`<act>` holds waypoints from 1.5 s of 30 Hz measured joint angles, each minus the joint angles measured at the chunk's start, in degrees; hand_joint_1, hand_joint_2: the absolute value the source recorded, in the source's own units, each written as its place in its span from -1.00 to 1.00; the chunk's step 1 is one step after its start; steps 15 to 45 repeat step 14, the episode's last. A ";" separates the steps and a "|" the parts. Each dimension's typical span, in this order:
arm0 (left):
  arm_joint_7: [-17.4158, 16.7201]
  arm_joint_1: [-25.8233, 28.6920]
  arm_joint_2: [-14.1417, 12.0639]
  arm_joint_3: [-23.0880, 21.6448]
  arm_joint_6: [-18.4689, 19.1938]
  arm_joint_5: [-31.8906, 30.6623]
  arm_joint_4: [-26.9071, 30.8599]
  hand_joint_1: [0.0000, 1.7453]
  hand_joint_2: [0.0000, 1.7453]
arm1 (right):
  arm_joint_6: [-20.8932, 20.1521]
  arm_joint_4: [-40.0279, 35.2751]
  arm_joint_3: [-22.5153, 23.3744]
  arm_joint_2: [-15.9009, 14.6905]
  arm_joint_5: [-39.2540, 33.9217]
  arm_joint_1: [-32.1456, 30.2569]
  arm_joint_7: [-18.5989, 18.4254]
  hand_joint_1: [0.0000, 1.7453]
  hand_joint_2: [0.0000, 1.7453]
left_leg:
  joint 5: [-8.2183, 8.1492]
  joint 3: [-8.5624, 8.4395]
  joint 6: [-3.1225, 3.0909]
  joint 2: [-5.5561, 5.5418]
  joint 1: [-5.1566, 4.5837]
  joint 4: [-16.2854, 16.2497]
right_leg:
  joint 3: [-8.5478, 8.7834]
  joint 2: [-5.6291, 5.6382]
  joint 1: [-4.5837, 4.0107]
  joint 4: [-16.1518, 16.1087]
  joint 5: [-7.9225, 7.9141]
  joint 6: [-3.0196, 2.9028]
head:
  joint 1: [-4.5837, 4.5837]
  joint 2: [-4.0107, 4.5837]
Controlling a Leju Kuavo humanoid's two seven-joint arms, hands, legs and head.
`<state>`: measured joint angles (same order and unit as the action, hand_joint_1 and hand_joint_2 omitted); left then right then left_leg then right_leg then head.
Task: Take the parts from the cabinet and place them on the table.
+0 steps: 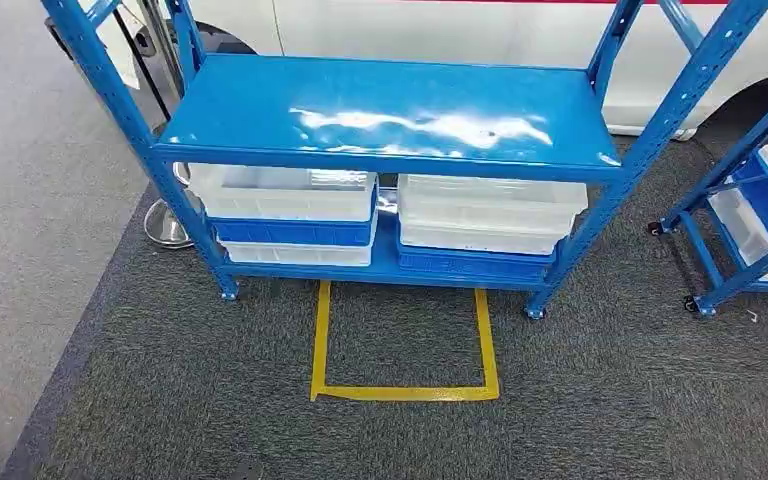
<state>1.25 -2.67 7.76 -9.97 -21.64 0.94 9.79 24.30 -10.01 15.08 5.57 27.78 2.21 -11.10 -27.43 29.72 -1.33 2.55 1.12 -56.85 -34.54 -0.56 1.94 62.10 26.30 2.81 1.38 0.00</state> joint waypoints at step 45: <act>-0.88 -0.13 -0.02 0.20 1.09 0.44 0.00 -1.00 1.00 | -0.90 0.00 -0.13 0.09 0.17 0.13 -0.04 -1.00 1.00 | -0.49 -0.57 0.99 0.09 -0.22 0.38 | 1.70 -0.28 -0.90 -3.22 0.62 -2.58 | -0.26 0.00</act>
